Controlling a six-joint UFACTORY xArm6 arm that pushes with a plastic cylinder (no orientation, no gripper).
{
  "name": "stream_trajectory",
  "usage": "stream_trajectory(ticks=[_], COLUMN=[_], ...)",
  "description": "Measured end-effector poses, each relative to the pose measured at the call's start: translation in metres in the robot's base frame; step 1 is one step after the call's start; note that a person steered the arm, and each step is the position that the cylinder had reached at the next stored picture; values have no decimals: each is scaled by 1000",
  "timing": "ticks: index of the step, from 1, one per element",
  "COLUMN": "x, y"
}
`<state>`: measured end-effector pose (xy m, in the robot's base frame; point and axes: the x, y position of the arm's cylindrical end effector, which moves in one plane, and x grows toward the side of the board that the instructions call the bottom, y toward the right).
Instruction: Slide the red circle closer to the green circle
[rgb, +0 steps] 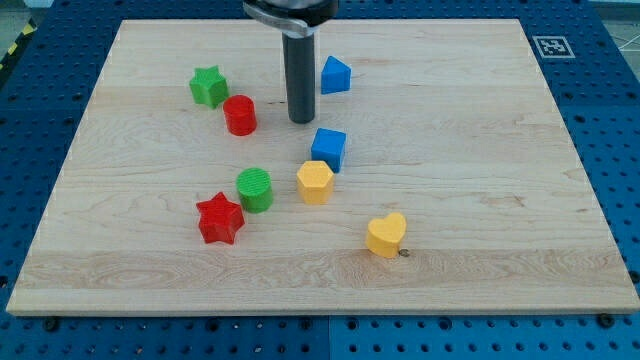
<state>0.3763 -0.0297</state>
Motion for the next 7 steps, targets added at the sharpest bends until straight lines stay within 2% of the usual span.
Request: stream_trajectory(ticks=[1, 3, 4, 7], x=[-17, -27, -26, 2], y=[-19, -86, -98, -81])
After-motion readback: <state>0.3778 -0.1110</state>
